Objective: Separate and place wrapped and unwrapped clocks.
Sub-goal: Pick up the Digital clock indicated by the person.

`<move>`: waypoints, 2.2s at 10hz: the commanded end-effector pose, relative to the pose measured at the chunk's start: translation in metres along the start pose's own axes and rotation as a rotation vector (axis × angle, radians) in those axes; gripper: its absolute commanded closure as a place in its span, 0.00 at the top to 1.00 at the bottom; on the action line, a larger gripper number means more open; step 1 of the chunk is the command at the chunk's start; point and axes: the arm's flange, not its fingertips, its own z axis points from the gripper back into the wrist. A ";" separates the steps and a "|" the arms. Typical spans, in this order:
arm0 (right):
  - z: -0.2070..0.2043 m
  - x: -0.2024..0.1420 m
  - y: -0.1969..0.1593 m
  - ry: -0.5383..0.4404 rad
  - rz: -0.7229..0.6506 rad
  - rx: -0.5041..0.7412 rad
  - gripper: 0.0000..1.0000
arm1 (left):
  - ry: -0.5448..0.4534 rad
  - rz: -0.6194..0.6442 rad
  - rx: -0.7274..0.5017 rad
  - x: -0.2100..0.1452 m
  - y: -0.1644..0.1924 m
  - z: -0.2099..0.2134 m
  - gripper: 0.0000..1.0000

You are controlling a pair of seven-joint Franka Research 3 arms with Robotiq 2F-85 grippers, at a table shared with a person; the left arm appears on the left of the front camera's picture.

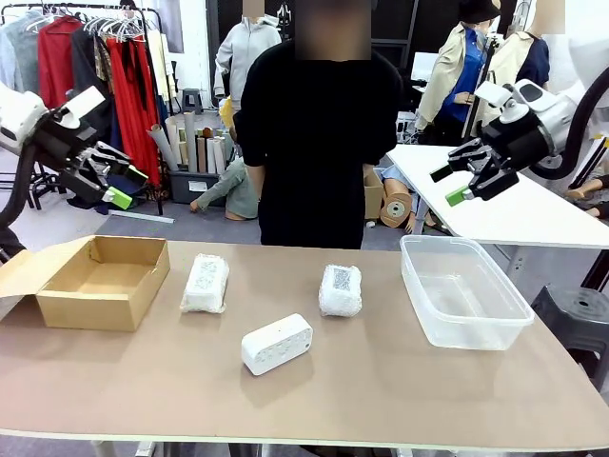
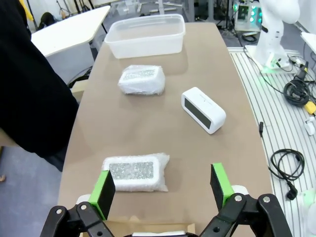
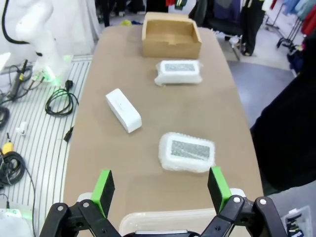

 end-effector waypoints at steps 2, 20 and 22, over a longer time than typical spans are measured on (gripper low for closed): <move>0.007 0.001 -0.006 -0.045 0.017 -0.014 1.00 | 0.031 0.037 0.043 0.015 0.009 -0.006 1.00; 0.009 -0.021 -0.009 -0.012 -0.033 -0.019 1.00 | 0.127 0.042 -0.027 0.027 0.011 -0.015 1.00; 0.009 -0.021 -0.009 -0.012 -0.033 -0.019 1.00 | 0.127 0.042 -0.027 0.027 0.011 -0.015 1.00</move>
